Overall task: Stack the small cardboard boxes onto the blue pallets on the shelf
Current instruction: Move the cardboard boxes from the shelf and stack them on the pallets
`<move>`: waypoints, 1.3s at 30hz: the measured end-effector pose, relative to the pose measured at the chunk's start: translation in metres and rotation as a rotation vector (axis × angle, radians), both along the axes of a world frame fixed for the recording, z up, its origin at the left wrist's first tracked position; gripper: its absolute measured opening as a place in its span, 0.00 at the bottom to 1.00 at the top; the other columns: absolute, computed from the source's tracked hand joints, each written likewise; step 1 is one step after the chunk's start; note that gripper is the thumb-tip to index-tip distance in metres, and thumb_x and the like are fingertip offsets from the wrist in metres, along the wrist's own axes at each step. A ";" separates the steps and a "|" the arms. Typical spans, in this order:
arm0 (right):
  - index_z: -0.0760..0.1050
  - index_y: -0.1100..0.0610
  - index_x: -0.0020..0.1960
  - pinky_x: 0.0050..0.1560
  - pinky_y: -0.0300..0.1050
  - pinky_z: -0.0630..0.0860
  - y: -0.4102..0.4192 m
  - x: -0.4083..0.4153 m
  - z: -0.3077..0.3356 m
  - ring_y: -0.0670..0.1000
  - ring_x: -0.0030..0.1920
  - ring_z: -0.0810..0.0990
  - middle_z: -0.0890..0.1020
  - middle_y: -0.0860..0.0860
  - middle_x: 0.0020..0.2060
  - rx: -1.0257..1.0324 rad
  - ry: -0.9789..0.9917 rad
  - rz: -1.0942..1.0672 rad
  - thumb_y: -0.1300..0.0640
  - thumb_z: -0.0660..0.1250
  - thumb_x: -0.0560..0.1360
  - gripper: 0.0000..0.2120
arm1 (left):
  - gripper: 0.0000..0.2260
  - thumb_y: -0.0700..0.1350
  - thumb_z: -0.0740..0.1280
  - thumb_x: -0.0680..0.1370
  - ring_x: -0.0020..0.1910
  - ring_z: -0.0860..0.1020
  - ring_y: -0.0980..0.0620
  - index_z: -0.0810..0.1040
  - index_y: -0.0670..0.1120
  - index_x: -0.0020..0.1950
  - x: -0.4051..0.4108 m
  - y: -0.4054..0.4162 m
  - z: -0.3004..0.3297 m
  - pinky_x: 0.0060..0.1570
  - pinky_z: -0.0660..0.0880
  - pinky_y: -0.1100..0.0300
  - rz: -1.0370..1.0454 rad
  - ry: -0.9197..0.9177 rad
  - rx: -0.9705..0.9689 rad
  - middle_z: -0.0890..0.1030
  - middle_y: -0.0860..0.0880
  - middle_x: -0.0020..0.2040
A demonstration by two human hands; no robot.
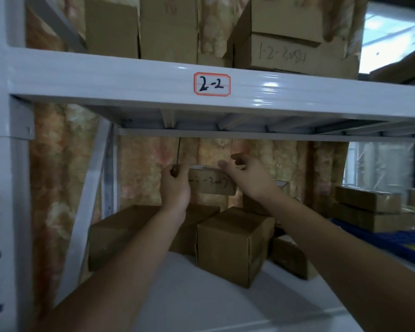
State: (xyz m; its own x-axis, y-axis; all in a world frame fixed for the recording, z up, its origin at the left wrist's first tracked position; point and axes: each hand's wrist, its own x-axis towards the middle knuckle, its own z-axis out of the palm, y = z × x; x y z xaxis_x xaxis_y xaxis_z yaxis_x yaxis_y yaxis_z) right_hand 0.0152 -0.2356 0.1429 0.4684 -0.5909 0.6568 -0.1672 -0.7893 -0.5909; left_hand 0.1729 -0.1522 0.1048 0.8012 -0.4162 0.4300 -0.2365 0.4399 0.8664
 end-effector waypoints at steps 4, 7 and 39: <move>0.76 0.50 0.67 0.62 0.55 0.77 0.000 -0.025 0.004 0.53 0.58 0.80 0.81 0.50 0.61 0.439 -0.159 0.085 0.33 0.70 0.70 0.31 | 0.14 0.57 0.65 0.78 0.53 0.81 0.47 0.80 0.52 0.58 -0.011 0.003 0.003 0.57 0.81 0.39 -0.069 0.066 -0.049 0.83 0.48 0.54; 0.77 0.52 0.64 0.61 0.58 0.80 0.010 -0.047 0.002 0.57 0.59 0.81 0.82 0.54 0.59 0.715 -0.075 0.328 0.40 0.70 0.75 0.23 | 0.11 0.57 0.66 0.76 0.52 0.83 0.45 0.80 0.52 0.52 -0.025 0.003 0.004 0.54 0.81 0.37 -0.140 0.084 -0.048 0.84 0.46 0.52; 0.79 0.46 0.49 0.65 0.63 0.75 -0.106 -0.440 -0.103 0.57 0.58 0.80 0.82 0.53 0.56 0.641 -0.494 -0.180 0.48 0.60 0.77 0.10 | 0.12 0.50 0.68 0.74 0.49 0.85 0.41 0.81 0.56 0.58 -0.489 -0.182 -0.058 0.47 0.83 0.40 -0.568 -0.082 0.189 0.86 0.48 0.52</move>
